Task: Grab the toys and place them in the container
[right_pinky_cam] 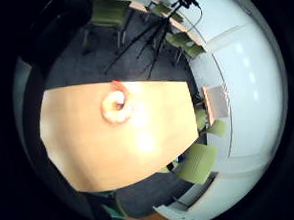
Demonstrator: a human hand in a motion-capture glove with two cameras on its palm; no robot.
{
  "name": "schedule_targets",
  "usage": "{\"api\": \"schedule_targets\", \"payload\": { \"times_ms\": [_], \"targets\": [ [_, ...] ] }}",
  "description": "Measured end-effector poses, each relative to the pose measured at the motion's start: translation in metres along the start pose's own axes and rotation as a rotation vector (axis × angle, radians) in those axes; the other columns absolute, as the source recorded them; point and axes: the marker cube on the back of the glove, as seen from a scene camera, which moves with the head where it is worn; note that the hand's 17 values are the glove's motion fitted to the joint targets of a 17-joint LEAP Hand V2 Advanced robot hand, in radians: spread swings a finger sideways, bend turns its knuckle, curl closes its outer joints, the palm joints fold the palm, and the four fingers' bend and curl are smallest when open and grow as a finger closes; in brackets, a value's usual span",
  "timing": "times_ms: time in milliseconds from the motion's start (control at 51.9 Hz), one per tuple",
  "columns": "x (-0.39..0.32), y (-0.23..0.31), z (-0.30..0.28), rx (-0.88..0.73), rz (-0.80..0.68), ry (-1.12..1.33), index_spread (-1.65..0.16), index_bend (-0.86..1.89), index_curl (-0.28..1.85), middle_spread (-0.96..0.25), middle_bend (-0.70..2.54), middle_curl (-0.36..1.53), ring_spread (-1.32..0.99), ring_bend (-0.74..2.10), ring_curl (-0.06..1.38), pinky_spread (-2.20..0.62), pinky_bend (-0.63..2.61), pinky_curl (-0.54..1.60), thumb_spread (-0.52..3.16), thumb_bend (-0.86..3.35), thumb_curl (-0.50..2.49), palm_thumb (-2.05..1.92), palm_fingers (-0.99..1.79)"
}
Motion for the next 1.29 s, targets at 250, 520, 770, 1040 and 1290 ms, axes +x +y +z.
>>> {"api": "schedule_targets", "payload": {
  "times_ms": [250, 520, 770, 1040, 1290],
  "targets": [
    [0.055, -0.003, 0.075, -0.093, 0.077, -0.052, -0.38, 0.15, 0.51, -0.23, 0.36, 0.41, -0.39, 0.44, 0.2, -0.09, 0.8, 0.34, 1.06, -0.06, 0.19, -0.07, 0.02],
    [0.078, -0.002, 0.17, -0.198, 0.165, -0.061, -0.37, 0.12, 0.44, -0.22, 0.25, 0.39, -0.3, 0.43, 0.22, -0.05, 0.9, 0.37, 1.04, -0.06, 0.19, -0.07, -0.04],
    [0.081, 0.003, 0.216, -0.321, 0.169, -0.046, -0.36, 0.11, 0.37, -0.14, 0.15, 0.36, -0.19, 0.42, 0.24, -0.03, 1.01, 0.39, 1.0, -0.06, 0.2, -0.07, -0.09],
    [0.077, 0.003, 0.217, -0.258, 0.187, -0.059, -0.41, 0.47, 0.46, -0.1, 0.16, 0.31, -0.27, 0.61, 0.28, -0.19, 0.87, 0.33, 1.04, -0.02, 0.22, 0.0, 0.37],
    [0.066, 0.013, 0.205, -0.222, 0.173, -0.062, -0.42, 0.4, 0.59, -0.33, 0.45, 0.44, -0.45, 1.03, 0.45, -0.39, 0.86, 0.37, 1.22, 0.1, 0.27, 0.24, 0.99]
  ]
}}
